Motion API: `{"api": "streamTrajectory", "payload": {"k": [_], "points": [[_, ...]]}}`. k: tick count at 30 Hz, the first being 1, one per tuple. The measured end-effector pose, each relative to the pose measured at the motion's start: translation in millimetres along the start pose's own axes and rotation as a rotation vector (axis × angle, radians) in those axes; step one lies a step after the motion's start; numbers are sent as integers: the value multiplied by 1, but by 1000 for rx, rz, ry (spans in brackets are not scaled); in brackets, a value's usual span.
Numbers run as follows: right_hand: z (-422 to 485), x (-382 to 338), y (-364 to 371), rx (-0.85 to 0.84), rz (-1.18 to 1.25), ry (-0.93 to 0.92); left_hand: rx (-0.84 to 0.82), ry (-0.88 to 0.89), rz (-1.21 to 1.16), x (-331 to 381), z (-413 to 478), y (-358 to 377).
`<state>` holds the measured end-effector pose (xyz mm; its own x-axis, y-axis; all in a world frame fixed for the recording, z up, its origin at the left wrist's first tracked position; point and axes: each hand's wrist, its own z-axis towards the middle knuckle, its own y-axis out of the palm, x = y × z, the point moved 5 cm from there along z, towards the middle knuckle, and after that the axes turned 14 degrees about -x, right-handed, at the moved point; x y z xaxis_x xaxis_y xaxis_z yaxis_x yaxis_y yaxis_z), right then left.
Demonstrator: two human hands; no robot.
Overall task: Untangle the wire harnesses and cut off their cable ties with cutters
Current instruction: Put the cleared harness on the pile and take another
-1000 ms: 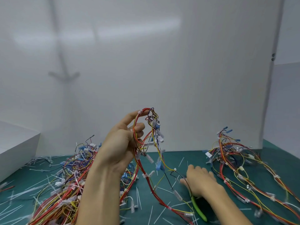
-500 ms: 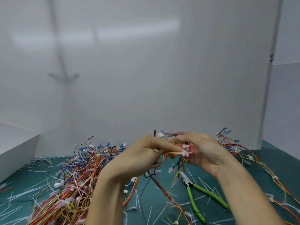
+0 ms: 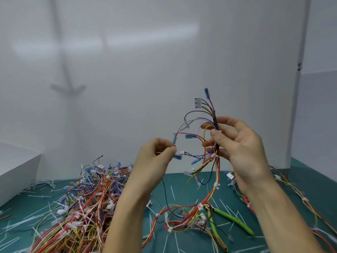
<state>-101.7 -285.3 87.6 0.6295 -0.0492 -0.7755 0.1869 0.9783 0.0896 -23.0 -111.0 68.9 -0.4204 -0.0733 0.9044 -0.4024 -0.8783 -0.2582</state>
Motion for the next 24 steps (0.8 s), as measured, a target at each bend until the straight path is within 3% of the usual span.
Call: {"api": "streamTrajectory", "payload": {"k": [3, 8, 10, 16, 24], "points": [[-1, -9, 1, -24, -23, -53, 96, 38, 9, 3, -1, -10], [-2, -21, 0, 27, 14, -146, -229, 55, 65, 7, -5, -5], [-3, -26, -4, 72, 7, -183, -282, 40, 98, 7, -8, -4], [-3, -25, -14, 159, -37, -186, -293, 71, -81, 14, -11, -6], [-3, -10, -14, 163, -155, -88, -168, 66, -273, 14, -8, -2]]}}
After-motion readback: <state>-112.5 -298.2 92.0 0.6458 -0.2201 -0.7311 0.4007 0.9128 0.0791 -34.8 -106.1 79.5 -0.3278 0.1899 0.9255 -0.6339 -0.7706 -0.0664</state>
